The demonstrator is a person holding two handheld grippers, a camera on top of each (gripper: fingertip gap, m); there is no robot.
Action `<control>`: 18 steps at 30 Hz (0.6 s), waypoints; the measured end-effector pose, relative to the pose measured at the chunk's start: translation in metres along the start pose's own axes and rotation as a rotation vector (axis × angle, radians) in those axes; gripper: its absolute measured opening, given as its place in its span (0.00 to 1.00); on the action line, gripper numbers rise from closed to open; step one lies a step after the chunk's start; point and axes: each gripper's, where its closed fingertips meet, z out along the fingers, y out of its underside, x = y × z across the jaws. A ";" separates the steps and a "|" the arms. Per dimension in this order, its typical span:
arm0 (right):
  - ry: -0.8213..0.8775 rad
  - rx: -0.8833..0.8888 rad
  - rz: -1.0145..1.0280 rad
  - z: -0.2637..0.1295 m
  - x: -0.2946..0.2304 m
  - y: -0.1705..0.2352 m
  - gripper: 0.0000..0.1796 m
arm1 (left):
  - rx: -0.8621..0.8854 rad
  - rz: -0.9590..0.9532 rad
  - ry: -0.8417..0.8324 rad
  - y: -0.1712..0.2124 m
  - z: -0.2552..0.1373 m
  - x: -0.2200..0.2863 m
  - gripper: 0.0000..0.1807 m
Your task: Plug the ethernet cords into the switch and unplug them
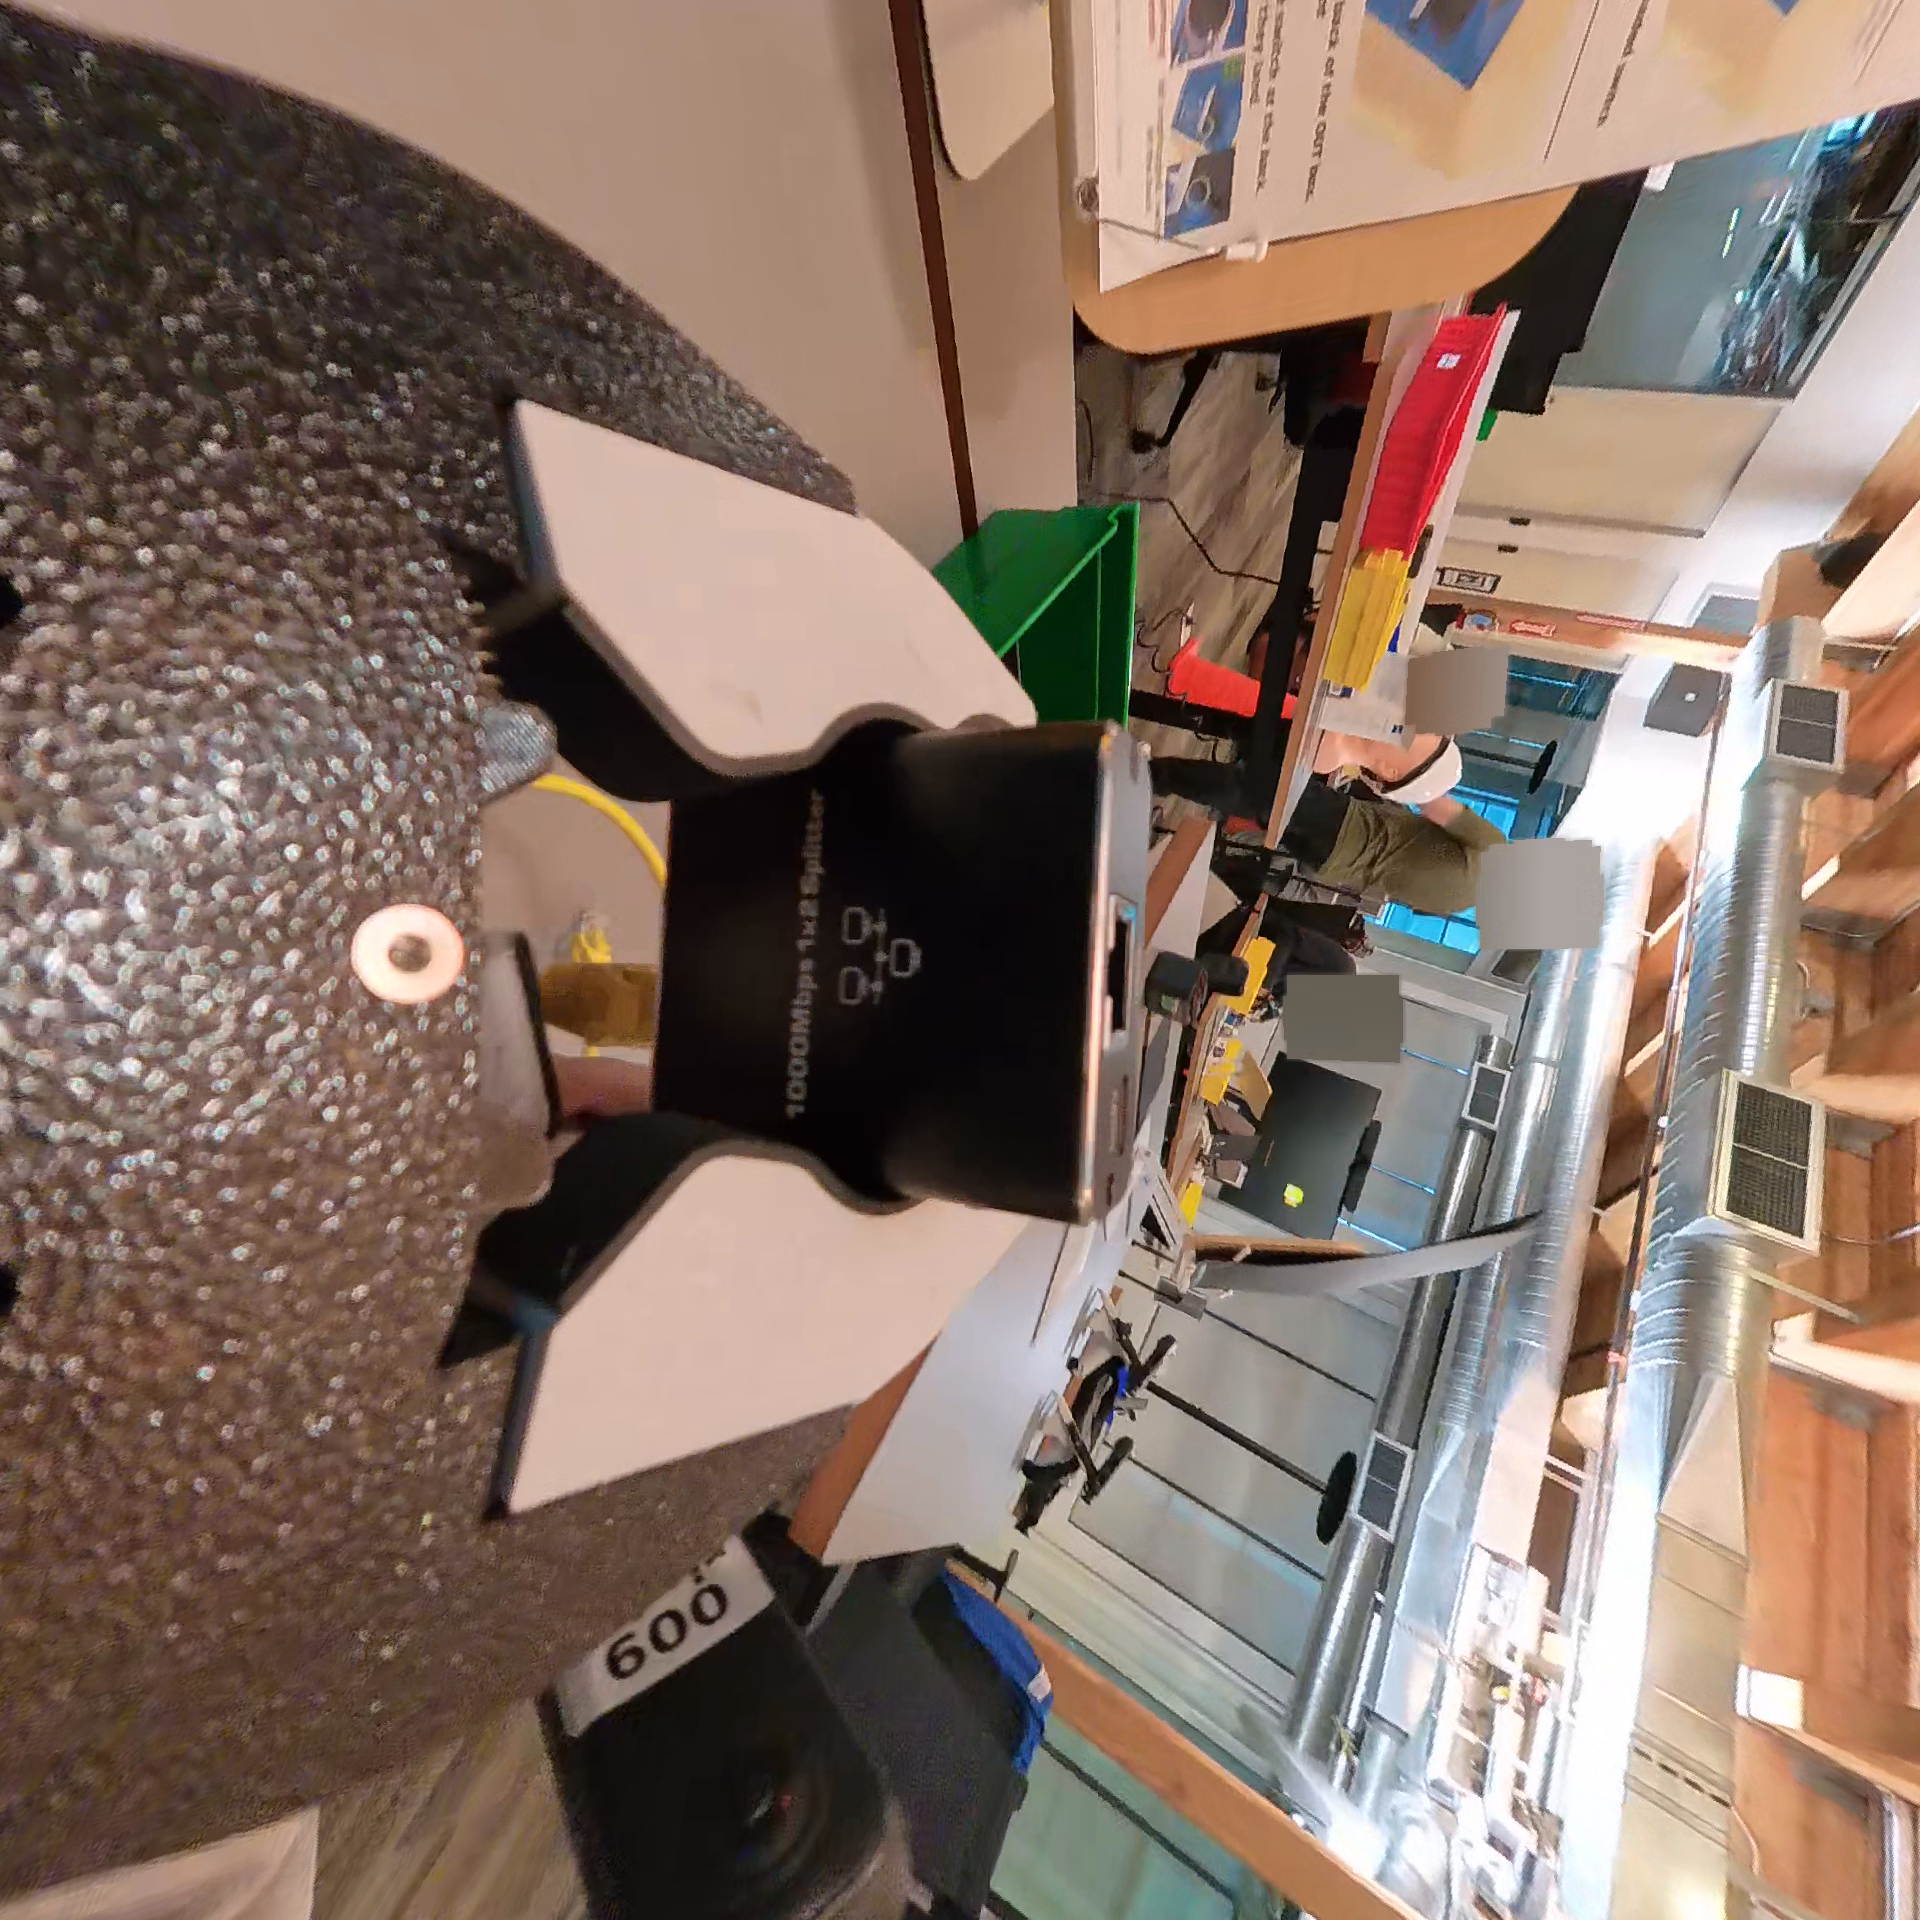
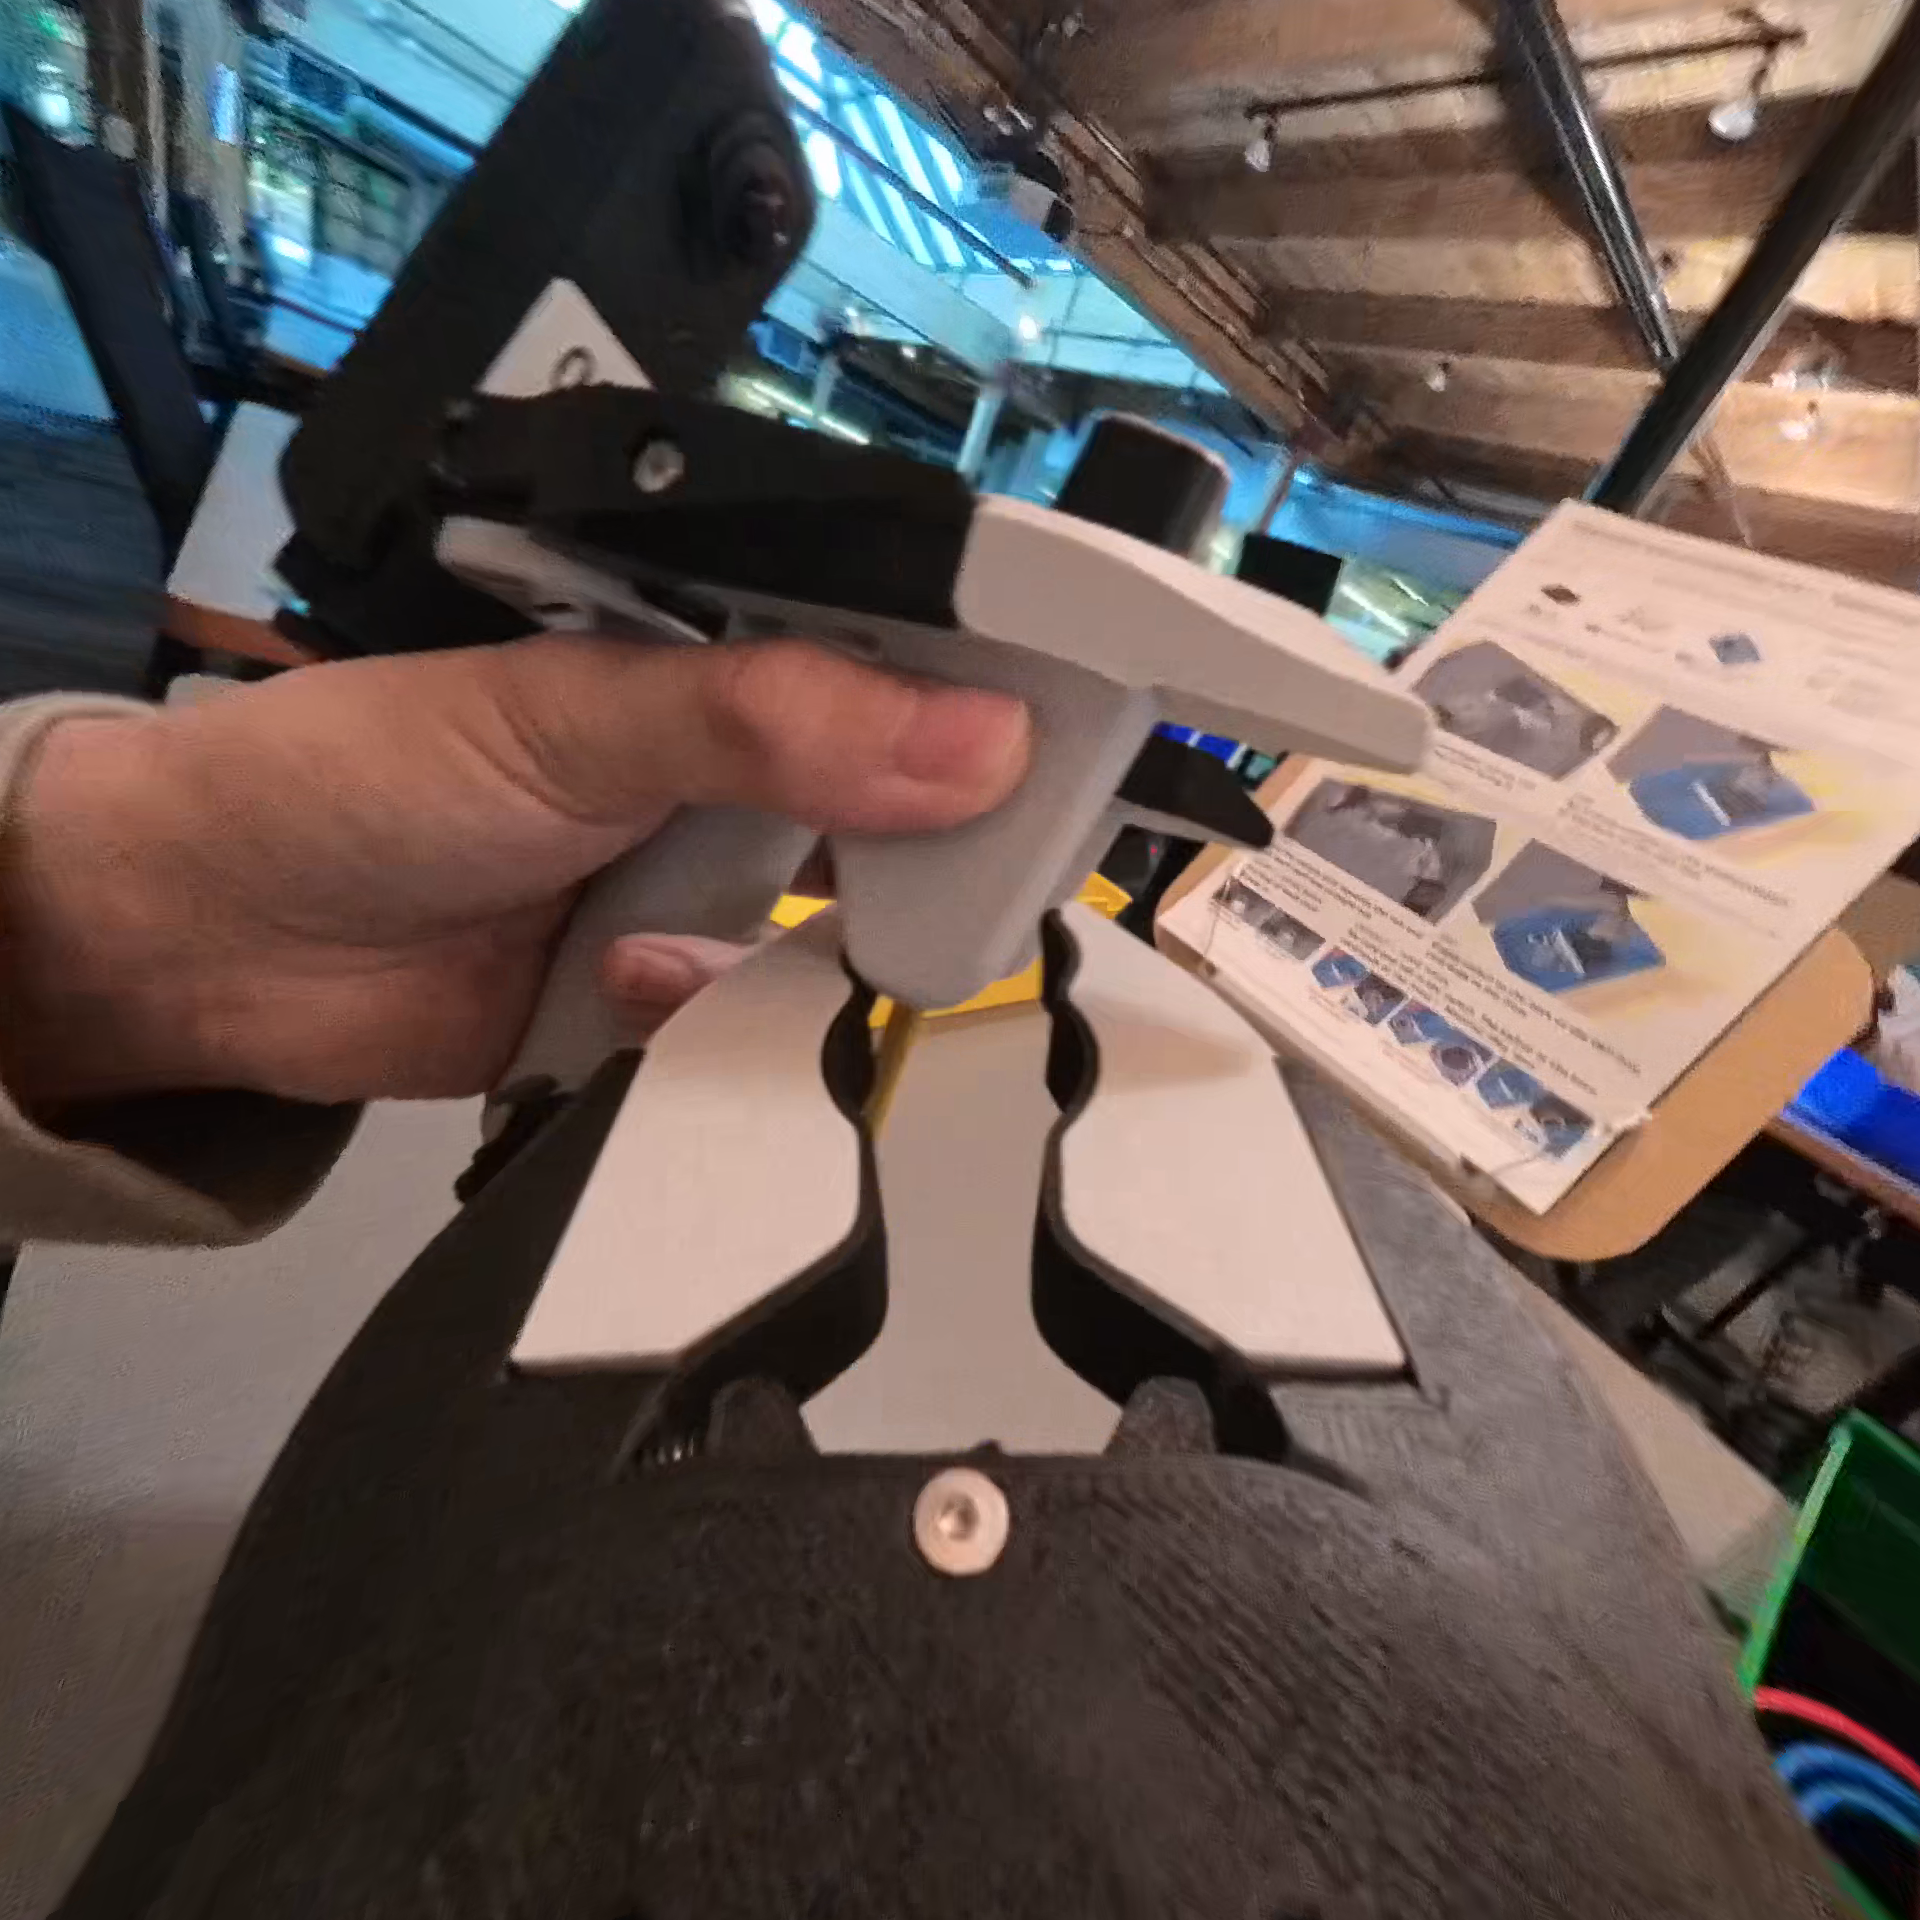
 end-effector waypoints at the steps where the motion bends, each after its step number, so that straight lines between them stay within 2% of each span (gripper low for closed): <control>1: -0.022 -0.002 -0.049 -0.004 -0.005 -0.002 0.09 | 0.003 -0.014 0.009 0.000 0.000 0.004 0.42; 4: -0.023 -0.092 -0.086 -0.015 0.002 0.001 0.07 | -0.020 -0.004 0.055 0.003 0.000 0.015 0.41; 7: -0.089 -0.058 0.011 -0.031 0.012 -0.002 0.06 | -0.072 0.009 0.202 0.005 -0.003 0.034 0.40; 9: -0.125 -0.055 0.092 -0.042 0.022 0.001 0.06 | -0.101 0.091 0.251 0.000 -0.007 0.038 0.41; 11: -0.229 -0.098 0.174 -0.054 0.023 0.006 0.06 | -0.150 0.293 0.243 -0.006 -0.014 0.035 0.43; 13: -0.297 -0.212 0.161 -0.066 0.021 0.020 0.06 | -0.264 0.589 0.259 -0.005 -0.021 0.035 0.44; 16: -0.401 -0.353 0.137 -0.079 0.008 0.040 0.06 | -0.586 0.941 0.399 0.022 -0.035 0.040 0.41; 18: -0.472 -0.370 0.113 -0.080 -0.005 0.042 0.06 | -0.846 1.046 0.463 0.047 -0.044 0.031 0.41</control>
